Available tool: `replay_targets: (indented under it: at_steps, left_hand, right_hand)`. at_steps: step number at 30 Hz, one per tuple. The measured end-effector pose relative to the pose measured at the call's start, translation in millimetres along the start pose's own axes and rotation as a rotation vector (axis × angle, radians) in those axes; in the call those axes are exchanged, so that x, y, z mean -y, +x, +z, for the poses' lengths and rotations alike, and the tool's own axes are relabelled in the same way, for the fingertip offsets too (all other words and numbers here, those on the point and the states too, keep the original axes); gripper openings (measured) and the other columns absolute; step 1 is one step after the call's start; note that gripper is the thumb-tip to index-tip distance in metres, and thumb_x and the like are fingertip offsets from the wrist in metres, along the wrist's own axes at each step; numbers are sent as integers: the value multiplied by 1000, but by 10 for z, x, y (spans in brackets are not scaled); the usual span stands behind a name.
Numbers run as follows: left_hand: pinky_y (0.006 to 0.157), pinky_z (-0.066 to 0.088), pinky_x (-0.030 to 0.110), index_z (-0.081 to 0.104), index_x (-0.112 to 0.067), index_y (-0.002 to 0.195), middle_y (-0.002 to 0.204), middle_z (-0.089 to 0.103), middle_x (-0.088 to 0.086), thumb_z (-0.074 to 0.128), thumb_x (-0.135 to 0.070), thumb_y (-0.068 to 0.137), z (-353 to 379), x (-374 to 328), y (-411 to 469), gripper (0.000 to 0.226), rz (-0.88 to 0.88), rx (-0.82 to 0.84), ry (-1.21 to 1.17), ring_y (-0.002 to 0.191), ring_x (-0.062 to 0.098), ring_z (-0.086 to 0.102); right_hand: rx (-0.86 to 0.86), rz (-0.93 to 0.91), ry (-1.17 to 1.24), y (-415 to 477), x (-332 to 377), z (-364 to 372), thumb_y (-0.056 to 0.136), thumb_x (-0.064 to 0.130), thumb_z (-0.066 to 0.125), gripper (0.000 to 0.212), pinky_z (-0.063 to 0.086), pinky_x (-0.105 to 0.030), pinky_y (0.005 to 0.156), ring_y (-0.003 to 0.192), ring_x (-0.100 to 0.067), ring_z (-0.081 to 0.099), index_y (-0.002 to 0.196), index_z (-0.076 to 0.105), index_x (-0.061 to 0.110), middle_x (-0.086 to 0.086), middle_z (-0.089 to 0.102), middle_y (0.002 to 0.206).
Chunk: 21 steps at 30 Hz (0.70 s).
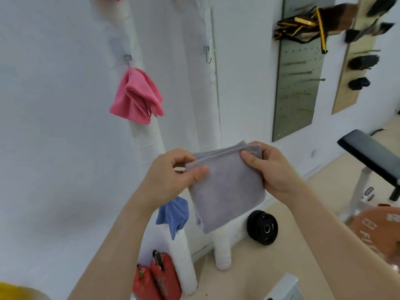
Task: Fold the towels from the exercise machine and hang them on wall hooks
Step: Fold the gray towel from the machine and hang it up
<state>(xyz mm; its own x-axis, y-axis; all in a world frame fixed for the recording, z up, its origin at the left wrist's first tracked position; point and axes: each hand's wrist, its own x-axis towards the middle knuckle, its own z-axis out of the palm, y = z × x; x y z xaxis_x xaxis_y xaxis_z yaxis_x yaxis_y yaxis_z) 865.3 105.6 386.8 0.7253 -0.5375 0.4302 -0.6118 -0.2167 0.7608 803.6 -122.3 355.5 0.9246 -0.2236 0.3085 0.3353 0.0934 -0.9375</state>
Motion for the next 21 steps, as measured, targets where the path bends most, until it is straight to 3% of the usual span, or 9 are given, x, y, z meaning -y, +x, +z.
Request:
replay_targets:
  at_steps: [3,8,11,13,15,16,18,21]
  left_hand:
    - [77,56,25,72,-14,90,89,75,2,79,-31,62,116,-2,169,33,-78,79,-87,84,15,71]
    - [80,55,46,71,-2,80,78,71,9,75,-32,70,539,-107,641,32,-72,-138,-226,72,18,66]
    - [71,54,37,69,-4,77,71,67,2,79,-25,72,775,-221,891,24,-102,-160,-212,66,13,62]
    - [60,49,25,64,-5,75,66,61,3,79,-17,74,882,-259,1041,19,-111,-215,-170,61,12,55]
    - [51,43,19,58,-10,76,60,55,3,77,-16,76,938,-288,1196,20,-127,-280,-147,53,10,49]
    - [49,43,19,57,-12,79,58,55,3,76,-16,77,951,-307,1276,19,-132,-303,-143,51,10,50]
    - [53,50,26,58,-18,89,66,63,9,72,-15,79,961,-331,1446,18,-144,-332,-164,56,15,58]
    - [66,57,38,62,-30,95,81,64,19,65,-9,80,915,-304,1725,26,-174,-355,-212,67,24,63]
  right_hand:
    - [-79,25,118,142,-61,-141,76,28,68,24,52,-27,69,78,-18,63,90,67,8,-6,68,84]
    - [-36,146,241,449,-99,-609,83,25,65,33,53,-31,77,91,-21,66,108,66,3,-10,70,100]
    - [-63,186,215,607,-99,-787,88,18,64,19,49,-31,73,86,-20,64,105,63,10,-11,67,103]
    - [-175,169,-23,717,-127,-837,85,19,70,39,44,-30,74,92,-17,59,118,50,20,-6,56,112]
    - [-265,26,-325,772,-57,-820,79,21,74,56,41,-27,81,104,-14,52,123,41,32,1,44,120]
    - [-228,-80,-379,783,18,-801,78,22,75,57,42,-25,82,105,-12,52,121,42,36,3,43,121]
    - [51,-196,-369,788,210,-743,75,31,78,56,50,-22,82,105,-7,56,118,44,43,10,47,119]
    - [456,-229,-541,840,395,-668,68,41,83,80,52,-25,90,117,2,48,124,30,62,23,34,131]
